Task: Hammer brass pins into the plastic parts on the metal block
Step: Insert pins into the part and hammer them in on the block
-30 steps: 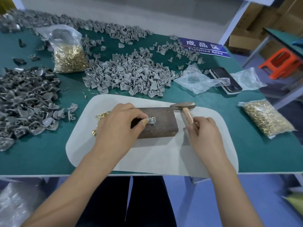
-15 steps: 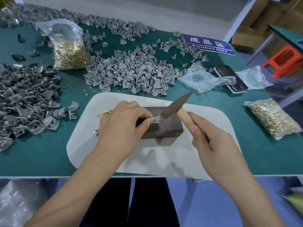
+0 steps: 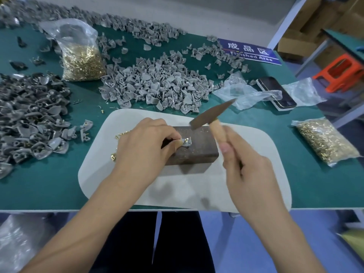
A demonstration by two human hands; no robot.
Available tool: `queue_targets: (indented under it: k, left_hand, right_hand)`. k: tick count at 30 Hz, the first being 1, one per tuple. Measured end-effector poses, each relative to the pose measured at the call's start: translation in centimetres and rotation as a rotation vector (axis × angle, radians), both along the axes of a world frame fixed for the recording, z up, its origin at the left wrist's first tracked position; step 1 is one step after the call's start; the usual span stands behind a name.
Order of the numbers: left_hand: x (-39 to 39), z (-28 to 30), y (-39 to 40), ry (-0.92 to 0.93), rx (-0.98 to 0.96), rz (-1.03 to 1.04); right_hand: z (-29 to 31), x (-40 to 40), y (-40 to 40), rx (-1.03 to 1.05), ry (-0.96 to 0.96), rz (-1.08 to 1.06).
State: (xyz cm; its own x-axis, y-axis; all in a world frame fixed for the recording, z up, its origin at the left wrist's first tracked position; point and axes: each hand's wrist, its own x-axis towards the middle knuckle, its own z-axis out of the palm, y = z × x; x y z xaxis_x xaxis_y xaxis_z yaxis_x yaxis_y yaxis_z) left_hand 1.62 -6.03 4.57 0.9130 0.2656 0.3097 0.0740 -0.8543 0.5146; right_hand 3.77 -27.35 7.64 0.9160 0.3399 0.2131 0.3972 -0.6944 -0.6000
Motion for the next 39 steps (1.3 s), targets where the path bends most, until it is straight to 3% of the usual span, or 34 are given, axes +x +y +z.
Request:
queue_targets:
  k: [3, 8, 12, 17, 20, 22, 27, 32, 39]
  left_hand:
    - [0.2, 0.3, 0.4, 0.017, 0.018, -0.020]
    - [0.4, 0.5, 0.4, 0.030, 0.030, -0.025]
    - [0.4, 0.5, 0.5, 0.023, 0.040, -0.036]
    - [0.5, 0.3, 0.6, 0.015, 0.041, -0.043]
    - [0.5, 0.4, 0.9, 0.011, 0.050, -0.060]
    - [0.6, 0.4, 1.0, 0.007, 0.062, -0.076]
    - [0.6, 0.3, 1.1, 0.007, 0.063, -0.081]
    - [0.7, 0.4, 1.2, 0.005, 0.059, -0.094]
    - [0.8, 0.1, 1.3, 0.009, 0.057, -0.088]
  right_hand:
    - [-0.1, 0.1, 0.0, -0.134, 0.054, 0.043]
    - [0.4, 0.2, 0.0, 0.023, -0.015, -0.022]
    - [0.1, 0.8, -0.7, -0.120, 0.002, 0.024]
    - [0.2, 0.3, -0.5, 0.129, -0.112, -0.044]
    - [-0.9, 0.2, -0.4, -0.051, 0.013, 0.035]
    - [-0.8, 0.4, -0.8, -0.125, -0.010, 0.032]
    - [-0.3, -0.1, -0.5, 0.082, -0.099, -0.053]
    - [-1.1, 0.0, -0.8, -0.086, 0.022, 0.007]
    - [-0.5, -0.5, -0.3, 0.066, -0.122, -0.053]
